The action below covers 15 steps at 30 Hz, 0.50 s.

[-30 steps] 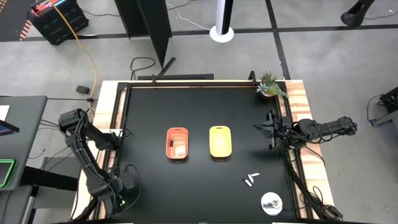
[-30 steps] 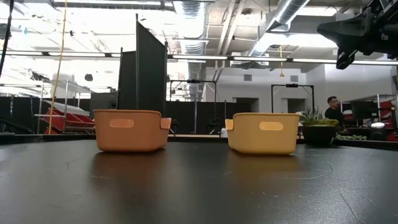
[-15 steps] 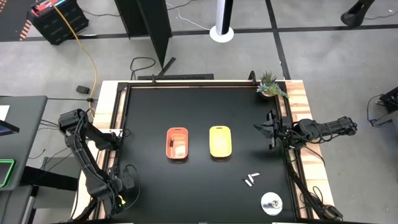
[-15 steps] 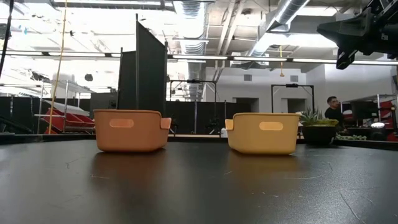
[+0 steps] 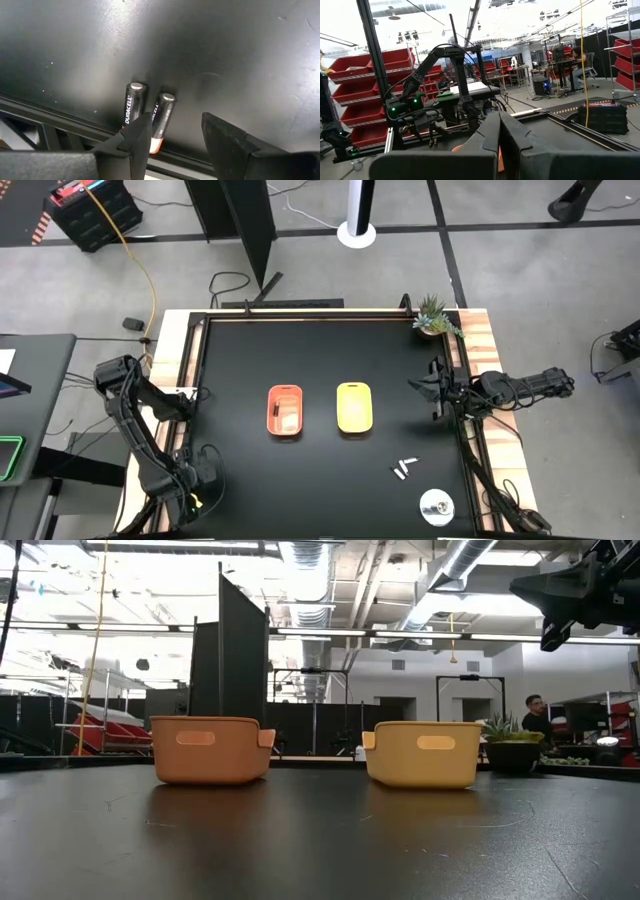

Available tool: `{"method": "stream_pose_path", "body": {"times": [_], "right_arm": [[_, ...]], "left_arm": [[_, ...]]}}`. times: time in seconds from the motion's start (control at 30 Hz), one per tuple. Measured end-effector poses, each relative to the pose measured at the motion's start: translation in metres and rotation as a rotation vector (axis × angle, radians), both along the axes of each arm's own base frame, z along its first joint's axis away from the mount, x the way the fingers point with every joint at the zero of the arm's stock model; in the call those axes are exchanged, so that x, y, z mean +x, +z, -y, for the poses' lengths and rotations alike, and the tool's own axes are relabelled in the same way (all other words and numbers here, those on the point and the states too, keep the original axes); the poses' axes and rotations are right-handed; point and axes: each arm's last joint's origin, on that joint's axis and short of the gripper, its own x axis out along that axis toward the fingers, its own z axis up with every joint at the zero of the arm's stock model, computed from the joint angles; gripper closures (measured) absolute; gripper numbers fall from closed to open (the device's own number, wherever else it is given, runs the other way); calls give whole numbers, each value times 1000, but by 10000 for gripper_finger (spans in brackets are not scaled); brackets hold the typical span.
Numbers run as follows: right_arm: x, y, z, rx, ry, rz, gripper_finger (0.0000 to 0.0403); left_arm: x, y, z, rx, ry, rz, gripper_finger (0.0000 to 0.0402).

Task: Sort batteries
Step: Put the bottom black battery into the orange bin

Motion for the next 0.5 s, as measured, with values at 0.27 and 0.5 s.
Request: {"method": "stream_pose_path", "body": {"times": [0.27, 0.5], "right_arm": [[0, 0, 0, 0, 0, 0, 374], [0, 0, 0, 0, 0, 0, 374]], "left_arm": [[0, -1, 0, 1, 8, -1, 233], [0, -1, 1, -11, 18, 4, 233]]}}
